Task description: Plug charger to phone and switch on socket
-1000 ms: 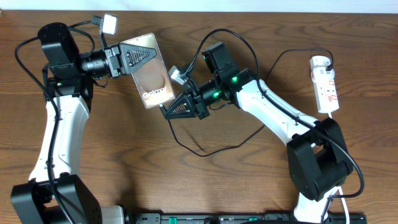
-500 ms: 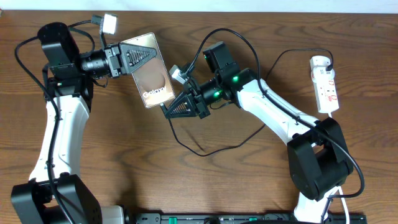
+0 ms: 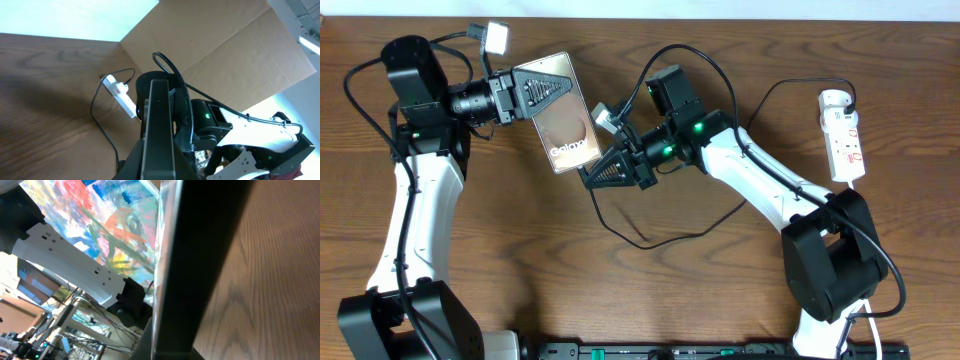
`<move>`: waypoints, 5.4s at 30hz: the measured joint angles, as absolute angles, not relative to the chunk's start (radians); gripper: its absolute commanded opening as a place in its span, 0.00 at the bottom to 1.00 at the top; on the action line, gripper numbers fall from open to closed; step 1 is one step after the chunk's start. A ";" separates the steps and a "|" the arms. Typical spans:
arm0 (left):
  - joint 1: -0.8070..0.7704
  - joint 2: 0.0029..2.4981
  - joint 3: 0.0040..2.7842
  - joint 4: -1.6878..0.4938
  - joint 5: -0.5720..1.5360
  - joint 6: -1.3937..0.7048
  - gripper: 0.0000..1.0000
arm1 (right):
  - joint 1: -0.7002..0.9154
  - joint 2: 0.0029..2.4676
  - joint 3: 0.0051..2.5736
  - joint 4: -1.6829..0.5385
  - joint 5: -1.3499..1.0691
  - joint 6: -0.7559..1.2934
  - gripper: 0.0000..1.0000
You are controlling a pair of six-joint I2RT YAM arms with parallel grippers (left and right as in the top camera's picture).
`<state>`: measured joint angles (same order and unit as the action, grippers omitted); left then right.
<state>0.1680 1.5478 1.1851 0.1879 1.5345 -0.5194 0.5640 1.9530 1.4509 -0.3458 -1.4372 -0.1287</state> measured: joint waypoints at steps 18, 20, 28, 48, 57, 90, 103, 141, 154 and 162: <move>0.171 1.547 1.190 0.192 1.489 -0.500 0.07 | 0.538 1.956 1.430 -0.151 -1.463 0.039 0.01; 0.173 1.548 1.190 0.191 1.491 -0.499 0.07 | 0.530 1.957 1.429 -0.138 -1.467 0.051 0.01; 0.176 1.548 1.190 0.188 1.495 -0.493 0.07 | 0.509 1.957 1.429 -0.121 -1.485 0.068 0.01; 0.224 1.549 1.190 0.183 1.540 -0.471 0.07 | 0.508 1.956 1.443 -0.153 -1.467 0.076 0.99; 0.320 1.549 1.189 -0.021 1.439 -0.485 0.08 | 0.443 1.956 1.448 -0.480 -1.045 0.107 0.99; 0.194 1.970 1.159 -0.433 0.939 -0.205 0.07 | 0.348 1.956 1.448 -0.681 -0.549 0.160 0.99; 0.190 2.025 1.145 -0.421 0.934 -0.182 0.07 | 0.348 1.956 1.448 -0.681 -0.548 0.160 0.99; 0.187 2.014 1.111 -0.468 0.987 -0.203 0.59 | 0.348 1.956 1.448 -0.684 -0.548 0.160 0.99; 0.183 1.985 1.122 -0.529 0.878 -0.329 0.63 | 0.348 1.956 1.448 -0.684 -0.548 0.160 0.99; 0.182 1.980 1.131 -0.563 0.854 -0.344 0.64 | 0.348 1.956 1.448 -0.684 -0.548 0.160 0.99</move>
